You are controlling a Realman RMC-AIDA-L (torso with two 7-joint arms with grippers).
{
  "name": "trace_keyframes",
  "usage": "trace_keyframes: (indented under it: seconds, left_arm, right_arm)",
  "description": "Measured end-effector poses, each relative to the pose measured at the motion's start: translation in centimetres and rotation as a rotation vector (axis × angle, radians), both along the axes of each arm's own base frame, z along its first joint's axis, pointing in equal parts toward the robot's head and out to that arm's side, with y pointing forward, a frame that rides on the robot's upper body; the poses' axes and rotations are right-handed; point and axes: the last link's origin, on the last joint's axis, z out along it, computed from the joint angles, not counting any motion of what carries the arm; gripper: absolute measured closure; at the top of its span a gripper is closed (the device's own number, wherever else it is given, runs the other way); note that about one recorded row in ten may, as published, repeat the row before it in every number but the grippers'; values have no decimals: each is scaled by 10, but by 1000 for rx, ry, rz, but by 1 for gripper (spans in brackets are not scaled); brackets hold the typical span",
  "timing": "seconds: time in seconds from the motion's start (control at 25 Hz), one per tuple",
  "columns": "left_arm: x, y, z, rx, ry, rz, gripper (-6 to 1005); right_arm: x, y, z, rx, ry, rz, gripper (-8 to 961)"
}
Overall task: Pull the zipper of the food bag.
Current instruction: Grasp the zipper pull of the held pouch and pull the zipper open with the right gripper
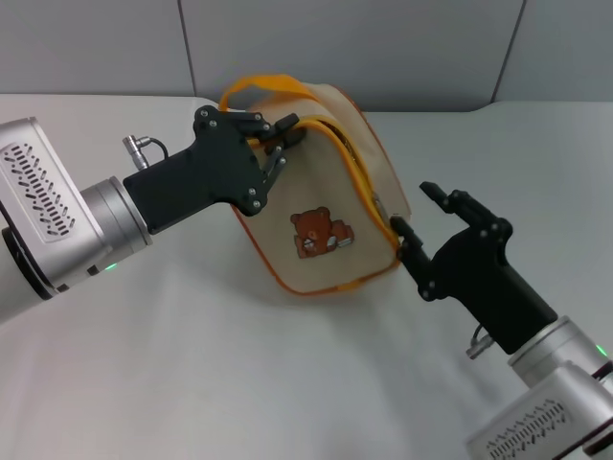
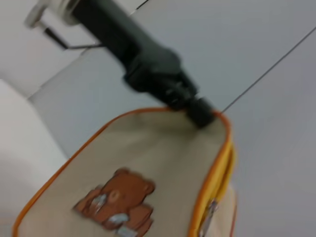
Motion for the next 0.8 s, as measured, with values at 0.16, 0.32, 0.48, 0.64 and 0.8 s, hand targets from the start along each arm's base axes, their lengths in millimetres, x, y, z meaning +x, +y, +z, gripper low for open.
trace_keyframes:
  seconds: [0.16,0.32,0.48,0.64,0.8]
  left_arm:
    - [0,1,0,2,0,2,893]
    - [0,1,0,3,-1,3,891]
    - [1,1,1,3,-3,4,889]
    - [1,1,1,-1,-6,2,887]
    - [1,1,0,-4,-8,1,885]
  right_arm:
    - [2,1,-4,-26,-23,-13,528]
    - [3,0,-5,-32,-31,-6,422]
    - [1,0,-5,-31,-29,3,371]
    - [-2,2,-6,-35,-30,14,386]
    - [-7,-1,-11,-63,-46,50,402]
